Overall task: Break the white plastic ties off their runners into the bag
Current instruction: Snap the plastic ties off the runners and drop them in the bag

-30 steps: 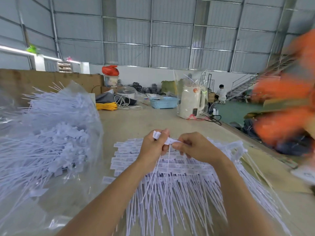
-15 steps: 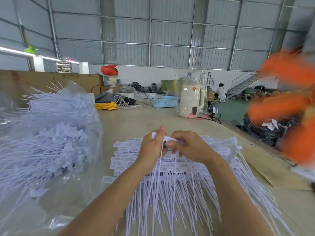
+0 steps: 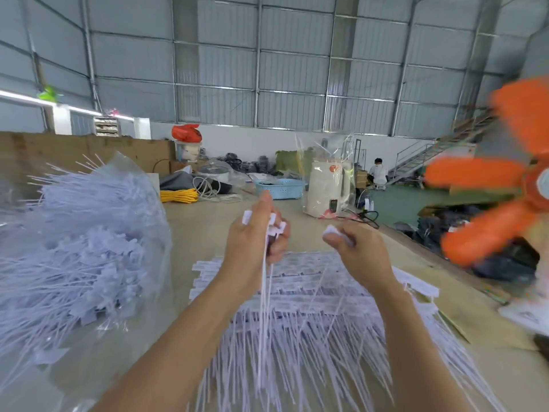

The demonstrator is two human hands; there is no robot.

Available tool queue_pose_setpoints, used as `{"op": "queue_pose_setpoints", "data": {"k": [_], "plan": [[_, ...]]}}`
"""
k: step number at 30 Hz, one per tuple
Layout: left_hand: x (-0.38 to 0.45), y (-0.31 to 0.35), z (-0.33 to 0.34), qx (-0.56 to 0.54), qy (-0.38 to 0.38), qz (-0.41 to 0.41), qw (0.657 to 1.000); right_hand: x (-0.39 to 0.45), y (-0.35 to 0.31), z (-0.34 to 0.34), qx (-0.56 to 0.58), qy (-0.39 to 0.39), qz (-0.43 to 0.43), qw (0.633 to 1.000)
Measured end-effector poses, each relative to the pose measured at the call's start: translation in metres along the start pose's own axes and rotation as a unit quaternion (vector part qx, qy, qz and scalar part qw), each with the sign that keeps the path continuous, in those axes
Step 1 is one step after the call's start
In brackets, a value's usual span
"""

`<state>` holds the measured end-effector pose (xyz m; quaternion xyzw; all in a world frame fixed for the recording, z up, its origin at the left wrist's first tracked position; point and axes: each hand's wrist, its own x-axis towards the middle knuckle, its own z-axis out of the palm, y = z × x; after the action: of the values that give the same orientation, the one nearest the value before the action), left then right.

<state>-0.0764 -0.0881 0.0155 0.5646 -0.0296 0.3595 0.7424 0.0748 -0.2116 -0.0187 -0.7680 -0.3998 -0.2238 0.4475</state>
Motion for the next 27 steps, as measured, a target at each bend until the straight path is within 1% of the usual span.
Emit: {"op": "queue_pose_setpoints", "data": {"k": [2, 4, 6, 7, 9, 11, 13, 14, 16, 18, 20, 21, 22, 24, 25, 27], "plan": [[-0.005, 0.02, 0.01, -0.079, -0.029, 0.046, 0.995, -0.001, -0.005, 0.006, -0.016, -0.011, -0.018, 1.0], [-0.004, 0.045, 0.008, -0.144, -0.04, 0.116, 0.982, -0.004, -0.001, 0.003, -0.05, -0.03, -0.01, 0.998], [-0.001, 0.071, -0.003, -0.143, -0.037, 0.181, 0.972, -0.005, 0.004, 0.0, -0.059, -0.037, -0.001, 0.998], [0.0, 0.082, -0.012, -0.122, -0.028, 0.197, 0.972, -0.006, 0.005, 0.001, -0.051, -0.036, -0.001, 0.998], [0.004, 0.096, -0.037, -0.048, 0.005, 0.196, 0.979, -0.007, 0.004, 0.003, -0.043, -0.035, -0.001, 0.998], [0.005, 0.102, -0.071, 0.046, 0.056, 0.169, 0.983, -0.007, 0.003, 0.003, -0.051, -0.037, -0.001, 0.998], [0.003, 0.102, -0.111, 0.164, 0.127, 0.116, 0.971, -0.007, 0.0, 0.003, -0.059, -0.042, -0.002, 0.997], [0.001, 0.102, -0.132, 0.24, 0.16, 0.082, 0.954, -0.007, -0.002, 0.004, -0.064, -0.045, -0.004, 0.997], [-0.003, 0.099, -0.172, 0.397, 0.189, 0.004, 0.898, -0.007, -0.005, 0.007, -0.072, -0.048, -0.011, 0.996], [-0.004, 0.095, -0.203, 0.517, 0.166, -0.058, 0.838, -0.007, -0.008, 0.007, -0.07, -0.045, -0.022, 0.996], [-0.003, 0.087, -0.223, 0.648, 0.122, -0.081, 0.747, -0.008, -0.007, 0.007, -0.071, -0.038, -0.029, 0.996], [-0.001, 0.083, -0.228, 0.695, 0.105, -0.083, 0.706, -0.008, -0.006, 0.007, -0.073, -0.034, -0.033, 0.996], [0.001, 0.079, -0.232, 0.725, 0.091, -0.09, 0.677, -0.008, -0.005, 0.007, -0.077, -0.032, -0.037, 0.996], [0.005, 0.071, -0.236, 0.759, 0.074, -0.127, 0.634, -0.008, -0.003, 0.009, -0.086, -0.033, -0.042, 0.995], [0.006, 0.068, -0.237, 0.779, 0.07, -0.149, 0.605, -0.008, -0.002, 0.009, -0.089, -0.034, -0.041, 0.995], [0.008, 0.063, -0.238, 0.822, 0.064, -0.178, 0.537, -0.007, 0.001, 0.01, -0.092, -0.035, -0.032, 0.995]]}}
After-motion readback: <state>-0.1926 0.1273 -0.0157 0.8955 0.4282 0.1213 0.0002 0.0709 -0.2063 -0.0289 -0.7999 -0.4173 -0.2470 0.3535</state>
